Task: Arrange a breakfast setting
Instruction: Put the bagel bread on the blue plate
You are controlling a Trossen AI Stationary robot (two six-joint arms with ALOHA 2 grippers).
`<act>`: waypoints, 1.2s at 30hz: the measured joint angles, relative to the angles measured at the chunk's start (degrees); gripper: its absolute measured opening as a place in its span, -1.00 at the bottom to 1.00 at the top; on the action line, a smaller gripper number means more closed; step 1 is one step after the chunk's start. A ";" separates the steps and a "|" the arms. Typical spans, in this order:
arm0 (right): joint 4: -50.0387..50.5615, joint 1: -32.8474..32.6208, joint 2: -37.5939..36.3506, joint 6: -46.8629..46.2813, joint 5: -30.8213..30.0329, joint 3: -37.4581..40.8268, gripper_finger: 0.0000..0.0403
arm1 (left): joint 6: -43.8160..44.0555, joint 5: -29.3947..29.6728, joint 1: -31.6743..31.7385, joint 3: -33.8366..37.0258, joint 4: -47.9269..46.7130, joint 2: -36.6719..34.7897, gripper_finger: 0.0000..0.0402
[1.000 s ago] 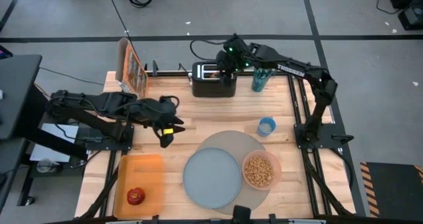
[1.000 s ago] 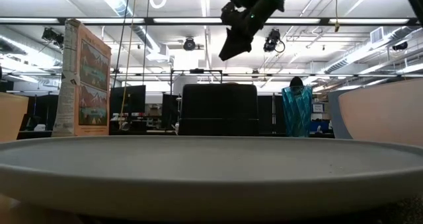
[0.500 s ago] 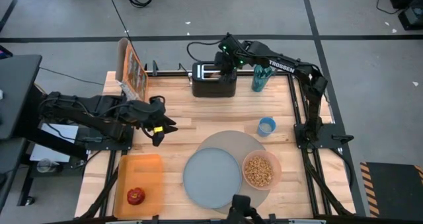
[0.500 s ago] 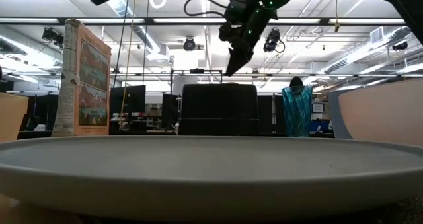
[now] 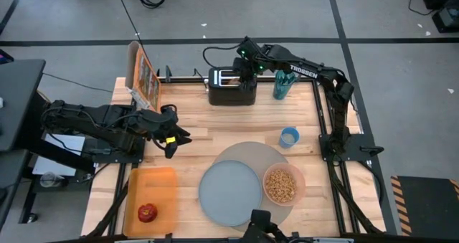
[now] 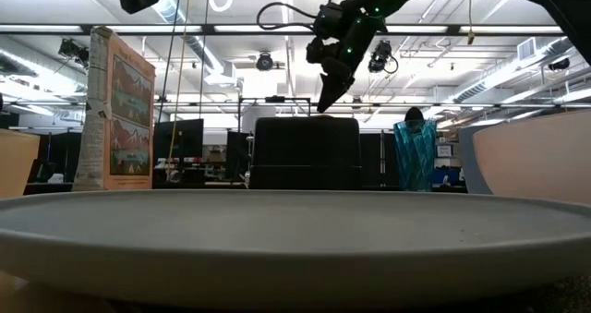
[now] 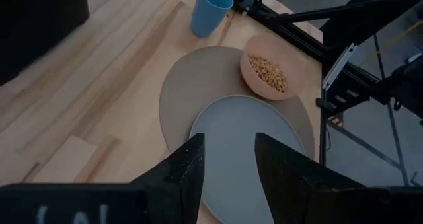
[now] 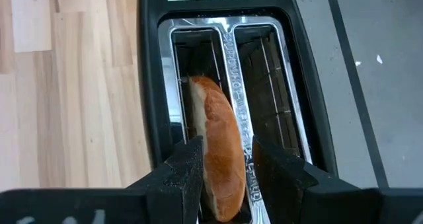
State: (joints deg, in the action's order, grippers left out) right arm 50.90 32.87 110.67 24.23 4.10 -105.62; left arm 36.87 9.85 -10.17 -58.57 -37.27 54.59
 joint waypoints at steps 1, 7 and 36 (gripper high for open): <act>-0.08 0.04 0.00 0.00 0.01 0.00 -0.32 | 0.01 0.02 0.00 0.00 0.09 0.00 -0.30; -1.25 0.06 0.78 0.24 1.93 0.09 -0.28 | 0.02 0.02 0.00 0.00 0.28 0.00 -0.30; 1.51 0.71 1.73 0.89 0.20 0.83 -0.55 | 0.02 0.00 0.00 0.00 0.21 0.02 -0.30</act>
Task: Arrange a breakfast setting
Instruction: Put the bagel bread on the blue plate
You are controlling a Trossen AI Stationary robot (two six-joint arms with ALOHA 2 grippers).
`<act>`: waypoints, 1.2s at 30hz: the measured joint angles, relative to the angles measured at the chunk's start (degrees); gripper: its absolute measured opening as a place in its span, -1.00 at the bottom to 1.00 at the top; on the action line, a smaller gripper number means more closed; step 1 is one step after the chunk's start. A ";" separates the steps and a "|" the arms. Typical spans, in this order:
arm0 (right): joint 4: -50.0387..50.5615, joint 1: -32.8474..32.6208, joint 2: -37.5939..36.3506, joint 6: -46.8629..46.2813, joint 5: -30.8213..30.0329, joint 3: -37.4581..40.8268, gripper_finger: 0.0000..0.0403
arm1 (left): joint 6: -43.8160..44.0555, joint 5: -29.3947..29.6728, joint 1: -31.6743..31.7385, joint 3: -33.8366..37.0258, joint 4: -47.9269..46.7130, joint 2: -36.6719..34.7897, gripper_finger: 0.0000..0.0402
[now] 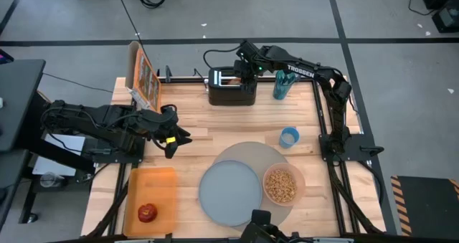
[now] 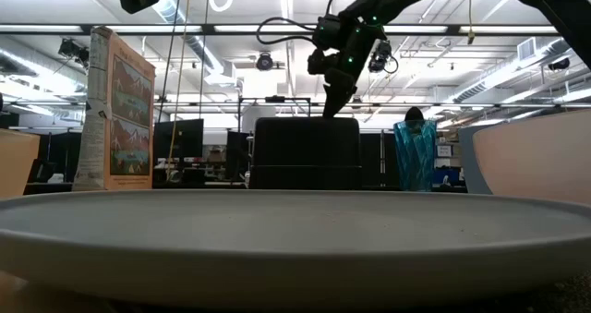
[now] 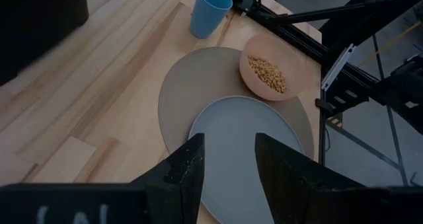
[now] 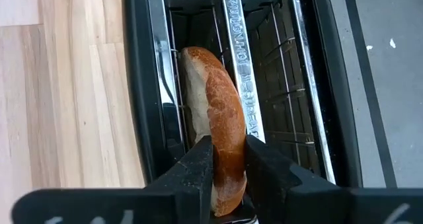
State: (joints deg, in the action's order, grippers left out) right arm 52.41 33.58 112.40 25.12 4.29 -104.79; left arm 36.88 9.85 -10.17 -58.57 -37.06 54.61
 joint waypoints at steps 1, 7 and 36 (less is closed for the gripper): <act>0.01 -0.01 0.00 -0.02 -0.01 -0.05 -0.57 | -0.02 0.00 -0.02 0.00 0.00 0.00 -0.30; 0.17 -0.04 0.00 -0.04 -0.27 -0.20 -0.61 | -0.07 0.00 -0.01 0.00 -0.04 0.00 -0.30; 2.40 -11.25 -20.36 -23.11 30.87 -0.28 -0.62 | -5.54 -5.40 8.54 -8.15 -0.49 0.00 -0.30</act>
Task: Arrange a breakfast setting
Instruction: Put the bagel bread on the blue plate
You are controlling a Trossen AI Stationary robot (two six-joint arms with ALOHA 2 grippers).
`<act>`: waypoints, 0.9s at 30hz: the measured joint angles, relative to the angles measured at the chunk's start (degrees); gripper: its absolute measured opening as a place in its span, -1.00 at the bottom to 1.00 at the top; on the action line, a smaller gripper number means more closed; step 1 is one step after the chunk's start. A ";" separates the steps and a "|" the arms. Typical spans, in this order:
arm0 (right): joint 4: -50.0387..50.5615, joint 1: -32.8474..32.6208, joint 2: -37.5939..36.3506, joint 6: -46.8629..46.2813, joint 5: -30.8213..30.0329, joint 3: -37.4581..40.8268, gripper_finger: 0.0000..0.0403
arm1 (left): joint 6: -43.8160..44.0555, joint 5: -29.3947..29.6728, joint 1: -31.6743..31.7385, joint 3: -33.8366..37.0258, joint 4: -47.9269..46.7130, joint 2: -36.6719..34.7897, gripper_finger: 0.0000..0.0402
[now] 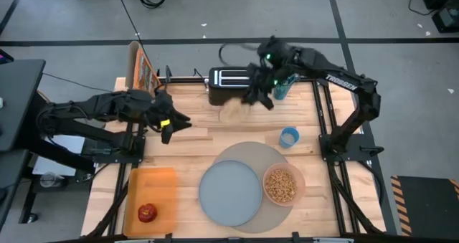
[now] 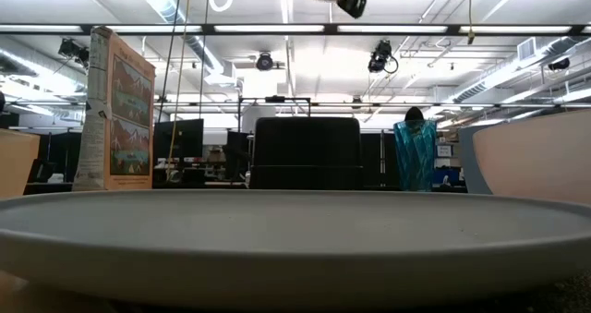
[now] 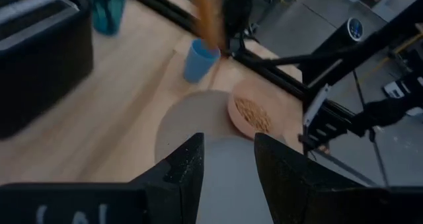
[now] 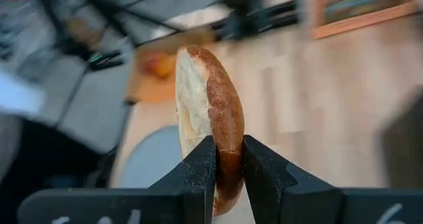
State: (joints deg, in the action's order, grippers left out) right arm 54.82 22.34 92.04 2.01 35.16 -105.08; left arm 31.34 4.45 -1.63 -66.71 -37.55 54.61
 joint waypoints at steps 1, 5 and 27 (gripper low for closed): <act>0.62 -1.43 0.30 -0.26 0.95 0.00 -0.62 | -0.67 0.01 0.68 -0.50 0.01 0.00 -0.30; 1.22 -7.57 2.34 -0.53 4.64 2.22 -0.62 | -2.41 0.00 3.18 -1.84 0.05 0.00 -0.30; -36.55 -25.43 3.46 -19.75 9.79 37.64 -0.62 | 1.46 -1.74 4.36 -2.82 -1.63 0.02 -0.30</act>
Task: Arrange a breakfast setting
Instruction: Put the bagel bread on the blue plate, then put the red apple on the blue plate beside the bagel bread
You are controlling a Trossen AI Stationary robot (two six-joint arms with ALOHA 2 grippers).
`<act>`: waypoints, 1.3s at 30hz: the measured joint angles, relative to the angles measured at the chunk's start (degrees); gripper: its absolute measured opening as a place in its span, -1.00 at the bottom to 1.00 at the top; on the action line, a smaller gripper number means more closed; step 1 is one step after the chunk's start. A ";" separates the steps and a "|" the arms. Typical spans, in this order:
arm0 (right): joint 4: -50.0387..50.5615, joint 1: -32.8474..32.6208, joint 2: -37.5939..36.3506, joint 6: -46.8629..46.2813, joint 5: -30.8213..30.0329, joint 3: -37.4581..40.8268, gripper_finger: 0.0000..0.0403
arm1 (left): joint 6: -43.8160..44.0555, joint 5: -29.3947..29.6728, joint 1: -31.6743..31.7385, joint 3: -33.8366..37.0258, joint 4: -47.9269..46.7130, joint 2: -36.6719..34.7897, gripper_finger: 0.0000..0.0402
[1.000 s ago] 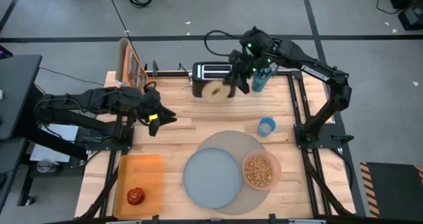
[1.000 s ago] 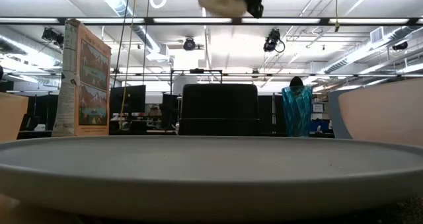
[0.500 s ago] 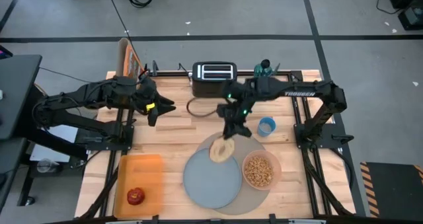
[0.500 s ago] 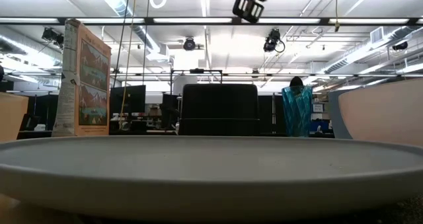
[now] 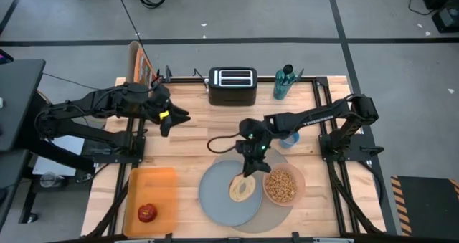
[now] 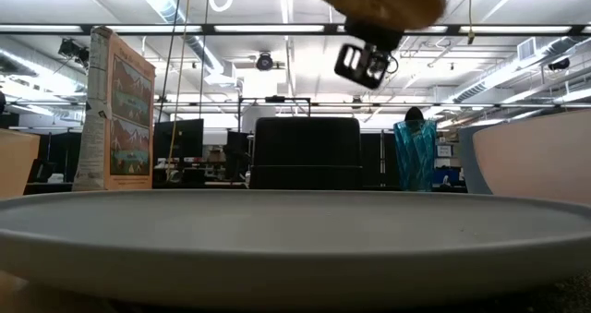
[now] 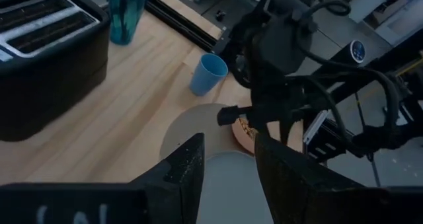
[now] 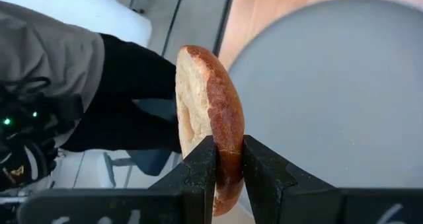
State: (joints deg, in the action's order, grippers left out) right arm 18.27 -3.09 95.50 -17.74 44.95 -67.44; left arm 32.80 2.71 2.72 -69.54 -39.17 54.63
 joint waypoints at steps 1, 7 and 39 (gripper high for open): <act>-1.21 -0.30 0.00 -0.62 -0.48 1.13 -0.62 | 0.11 -0.50 0.00 0.00 -0.25 0.00 -0.30; -7.05 -2.01 1.00 -2.64 -3.83 6.24 -0.62 | 1.46 -2.50 0.00 0.00 -0.75 0.00 -0.30; 8.16 -0.81 8.63 1.14 -10.14 -1.07 -0.13 | 7.13 -9.77 0.00 0.02 -5.37 -0.02 -0.26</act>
State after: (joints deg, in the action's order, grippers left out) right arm 26.42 -3.90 104.14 -16.60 34.81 -68.51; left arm 39.93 -7.06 2.72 -69.52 -44.54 54.61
